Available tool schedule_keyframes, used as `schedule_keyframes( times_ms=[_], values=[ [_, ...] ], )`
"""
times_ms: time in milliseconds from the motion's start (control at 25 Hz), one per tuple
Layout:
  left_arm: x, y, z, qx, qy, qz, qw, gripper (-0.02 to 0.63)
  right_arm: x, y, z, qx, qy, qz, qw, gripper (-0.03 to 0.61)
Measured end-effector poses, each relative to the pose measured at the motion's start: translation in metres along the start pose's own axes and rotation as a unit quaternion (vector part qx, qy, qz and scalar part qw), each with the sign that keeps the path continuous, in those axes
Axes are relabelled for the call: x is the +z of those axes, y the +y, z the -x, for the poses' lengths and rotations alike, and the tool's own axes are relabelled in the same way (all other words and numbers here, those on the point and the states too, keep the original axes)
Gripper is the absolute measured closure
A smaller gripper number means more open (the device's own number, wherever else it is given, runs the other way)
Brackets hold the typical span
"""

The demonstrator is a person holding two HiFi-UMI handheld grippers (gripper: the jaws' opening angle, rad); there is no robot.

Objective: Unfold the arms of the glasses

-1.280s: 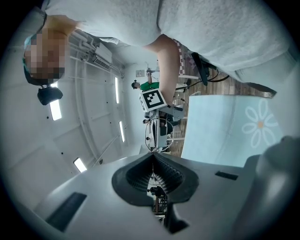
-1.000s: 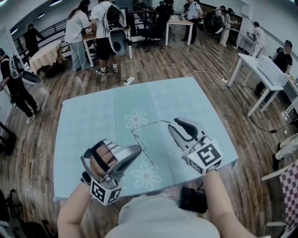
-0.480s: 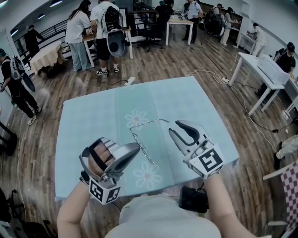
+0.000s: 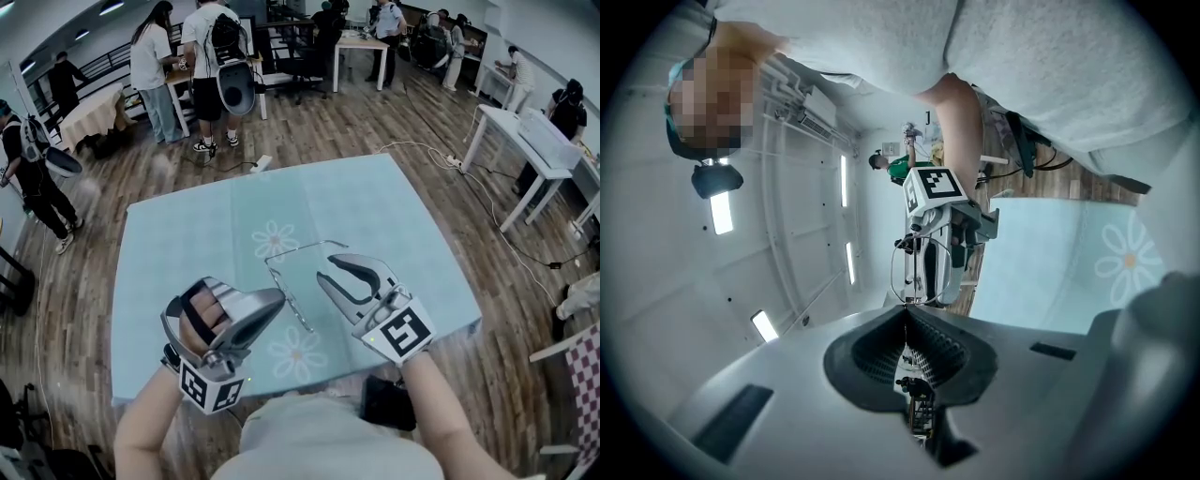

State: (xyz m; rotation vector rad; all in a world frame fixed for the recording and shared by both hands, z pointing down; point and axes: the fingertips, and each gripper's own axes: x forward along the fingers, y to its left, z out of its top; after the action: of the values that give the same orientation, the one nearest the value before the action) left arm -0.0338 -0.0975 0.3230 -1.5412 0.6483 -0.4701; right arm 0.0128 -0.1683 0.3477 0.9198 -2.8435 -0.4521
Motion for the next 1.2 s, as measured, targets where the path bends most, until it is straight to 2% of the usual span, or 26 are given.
schedule_keyframes(
  times_ms=[480, 840, 1200],
  values=[
    [0.007, 0.013, 0.002, 0.007, -0.019, 0.035, 0.9992, 0.603, 0.013, 0.029, -0.035, 0.092, -0.033, 0.01, 0.995, 0.468],
    [0.012, 0.015, 0.003, 0.007, -0.03, 0.076, 0.9967, 0.603, 0.011, 0.047, -0.044, 0.122, -0.038, 0.037, 0.991, 0.474],
    [0.01, 0.019, 0.004, 0.008, -0.036, 0.106, 0.9937, 0.603, 0.018, 0.053, -0.052, 0.132, -0.062, 0.057, 0.988, 0.497]
  ],
)
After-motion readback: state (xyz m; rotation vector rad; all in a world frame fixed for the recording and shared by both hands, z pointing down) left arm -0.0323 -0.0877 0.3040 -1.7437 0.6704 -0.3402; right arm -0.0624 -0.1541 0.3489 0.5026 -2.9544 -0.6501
